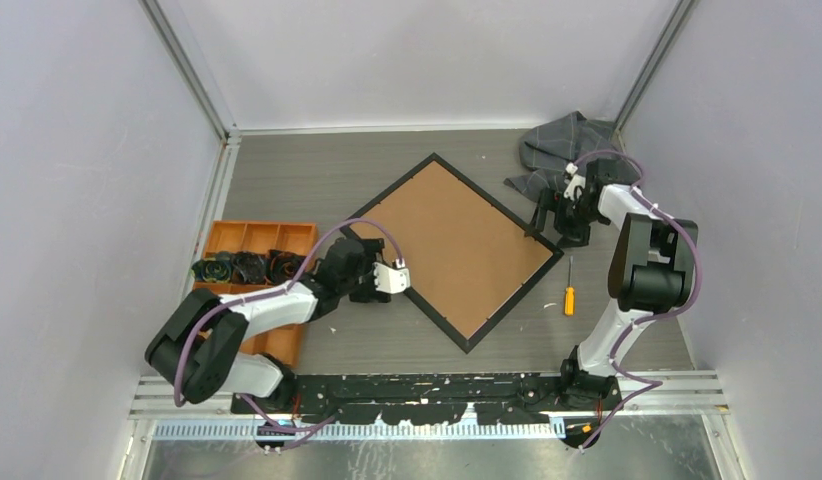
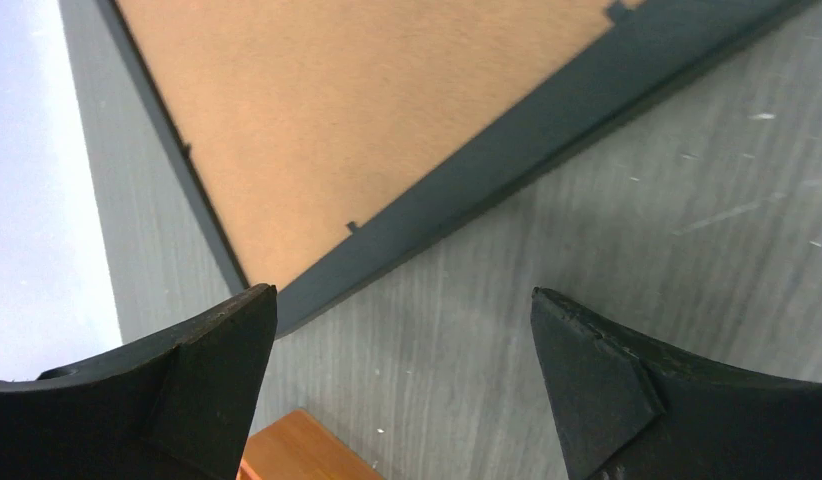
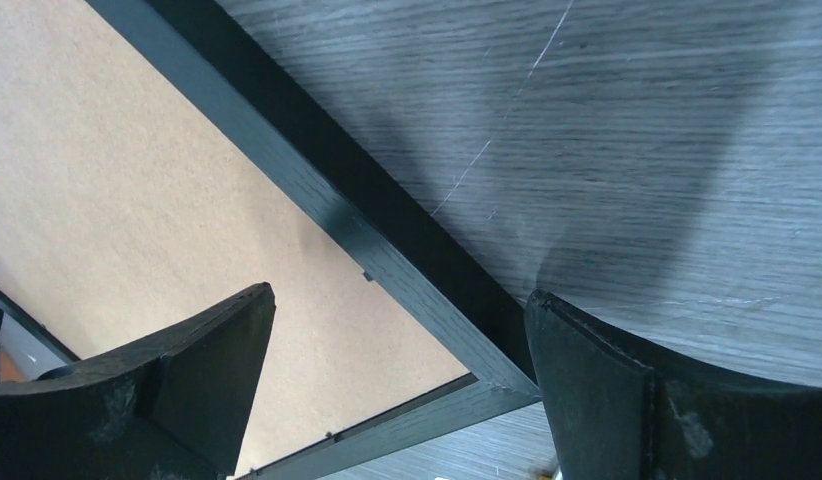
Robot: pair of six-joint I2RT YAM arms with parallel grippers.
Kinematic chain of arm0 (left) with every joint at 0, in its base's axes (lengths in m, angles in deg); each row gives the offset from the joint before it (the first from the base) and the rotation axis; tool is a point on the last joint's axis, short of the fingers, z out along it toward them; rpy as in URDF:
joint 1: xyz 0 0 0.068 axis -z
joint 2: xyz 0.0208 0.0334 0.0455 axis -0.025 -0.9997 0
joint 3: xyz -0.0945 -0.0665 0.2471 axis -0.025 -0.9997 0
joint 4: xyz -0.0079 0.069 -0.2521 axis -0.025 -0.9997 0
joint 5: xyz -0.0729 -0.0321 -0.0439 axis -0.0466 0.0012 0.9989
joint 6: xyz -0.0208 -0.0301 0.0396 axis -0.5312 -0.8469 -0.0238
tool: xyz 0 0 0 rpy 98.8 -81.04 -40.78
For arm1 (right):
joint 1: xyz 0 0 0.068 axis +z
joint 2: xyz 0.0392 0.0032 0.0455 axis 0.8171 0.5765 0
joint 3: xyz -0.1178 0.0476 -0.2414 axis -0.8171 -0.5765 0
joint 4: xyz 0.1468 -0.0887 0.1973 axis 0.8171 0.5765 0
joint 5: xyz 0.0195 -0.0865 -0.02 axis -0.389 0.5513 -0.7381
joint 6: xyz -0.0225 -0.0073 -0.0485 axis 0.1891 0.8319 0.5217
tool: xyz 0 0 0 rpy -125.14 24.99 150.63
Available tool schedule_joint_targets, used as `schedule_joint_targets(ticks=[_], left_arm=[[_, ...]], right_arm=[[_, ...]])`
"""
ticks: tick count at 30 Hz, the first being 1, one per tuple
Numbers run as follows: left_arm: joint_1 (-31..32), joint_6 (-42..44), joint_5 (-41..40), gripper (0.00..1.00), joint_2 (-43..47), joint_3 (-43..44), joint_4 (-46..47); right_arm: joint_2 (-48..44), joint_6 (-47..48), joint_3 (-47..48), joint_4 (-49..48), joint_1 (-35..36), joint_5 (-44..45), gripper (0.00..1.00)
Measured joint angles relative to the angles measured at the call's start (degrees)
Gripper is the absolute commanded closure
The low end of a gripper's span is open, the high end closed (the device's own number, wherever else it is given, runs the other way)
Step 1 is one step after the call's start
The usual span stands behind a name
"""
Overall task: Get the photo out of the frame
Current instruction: Adjust the photo frame at the center of the board.
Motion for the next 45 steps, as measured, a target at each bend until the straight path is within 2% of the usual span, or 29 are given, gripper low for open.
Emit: schedule_joint_targets(ticks=[18,25,34,45], left_arm=[[0.4,-3.9,-17.2,0.0,-13.4,5.3,13.8],[-0.2,-4.3,-22.3,0.0,-14.3,6.4,13.6],[-0.7,-5.9,-24.5,0.0,-14.3,8.1,13.7],[-2.5,-7.0,-27.5,0.0,-14.3,8.6,13.8]], right_arm=[[1.2,9.1,2.0,5.5,1.3,-7.1,0.0],[1.2,13.6,2.8,8.9,5.6,-7.1,0.0],[1.2,19.1,2.8,13.8,8.8,-9.5,0.0],[-1.3,23.6,0.5,17.7,18.6,-6.3,0.0]])
